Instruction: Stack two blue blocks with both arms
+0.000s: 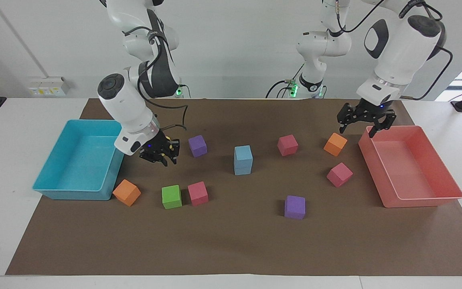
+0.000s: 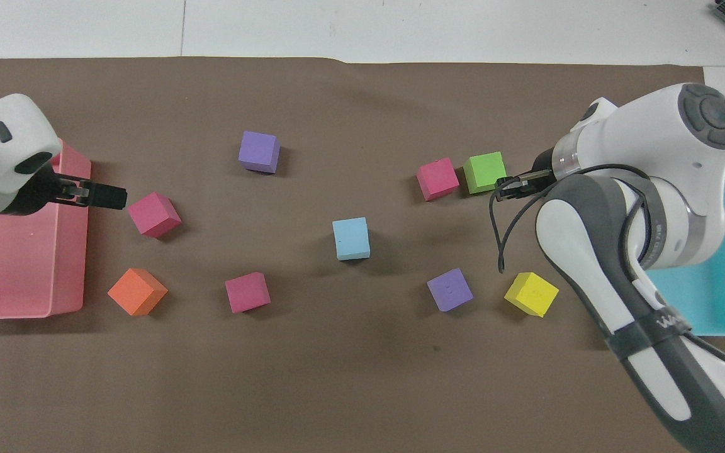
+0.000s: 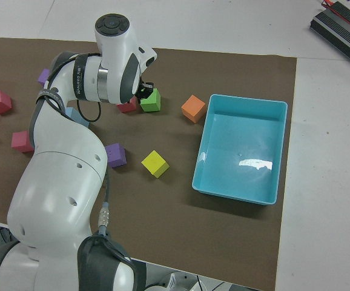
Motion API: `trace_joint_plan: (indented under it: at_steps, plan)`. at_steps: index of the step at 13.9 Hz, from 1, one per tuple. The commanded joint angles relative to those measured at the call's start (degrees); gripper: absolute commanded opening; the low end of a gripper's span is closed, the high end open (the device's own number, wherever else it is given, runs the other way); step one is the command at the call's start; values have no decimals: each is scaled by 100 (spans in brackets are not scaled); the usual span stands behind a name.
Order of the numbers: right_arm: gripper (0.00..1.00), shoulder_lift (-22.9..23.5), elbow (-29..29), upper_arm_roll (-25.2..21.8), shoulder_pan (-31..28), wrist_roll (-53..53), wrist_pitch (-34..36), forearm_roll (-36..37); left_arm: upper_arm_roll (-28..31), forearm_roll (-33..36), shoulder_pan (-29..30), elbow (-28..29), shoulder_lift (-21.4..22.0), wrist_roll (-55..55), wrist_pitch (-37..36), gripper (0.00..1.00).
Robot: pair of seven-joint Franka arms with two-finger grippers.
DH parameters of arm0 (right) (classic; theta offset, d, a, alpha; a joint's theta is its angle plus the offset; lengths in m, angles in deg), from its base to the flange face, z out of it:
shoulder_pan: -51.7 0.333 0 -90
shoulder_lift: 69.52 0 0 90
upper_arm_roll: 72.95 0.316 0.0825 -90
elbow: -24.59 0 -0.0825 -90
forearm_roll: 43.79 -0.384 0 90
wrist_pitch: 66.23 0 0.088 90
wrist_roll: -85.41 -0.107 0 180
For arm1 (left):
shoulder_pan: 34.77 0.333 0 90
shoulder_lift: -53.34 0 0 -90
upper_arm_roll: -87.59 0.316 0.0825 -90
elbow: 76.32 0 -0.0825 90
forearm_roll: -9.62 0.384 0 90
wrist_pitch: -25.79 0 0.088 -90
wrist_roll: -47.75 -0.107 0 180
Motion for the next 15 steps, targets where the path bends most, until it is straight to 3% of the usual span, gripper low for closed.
trace_joint_plan:
  at_steps: [1,3,4,6,9,12,15]
  plan:
    - [68,-258,-90,64,-222,-53,378,457,-60,-38,271,-1011,-352,-261,-817,100]
    - [85,-416,-90,64,-363,-62,641,475,-60,-46,403,-1636,-572,-305,-1406,100]
    - [100,-513,-90,55,-442,-62,764,475,-60,-29,430,-1926,-651,-314,-1592,100]
    - [100,-715,-90,55,-643,-62,949,571,-60,6,535,-2192,-713,-314,-1803,100]
    - [100,-987,-90,46,-898,-62,1213,730,-69,164,509,-2123,-635,-305,-1918,100]
    - [100,-1146,-151,-50,-1022,-62,1362,993,-69,174,500,-1175,-64,-270,-1770,100]
    - [100,-1155,-598,-68,-1145,-53,1941,1125,-69,182,456,-1155,-37,-252,-1760,100]
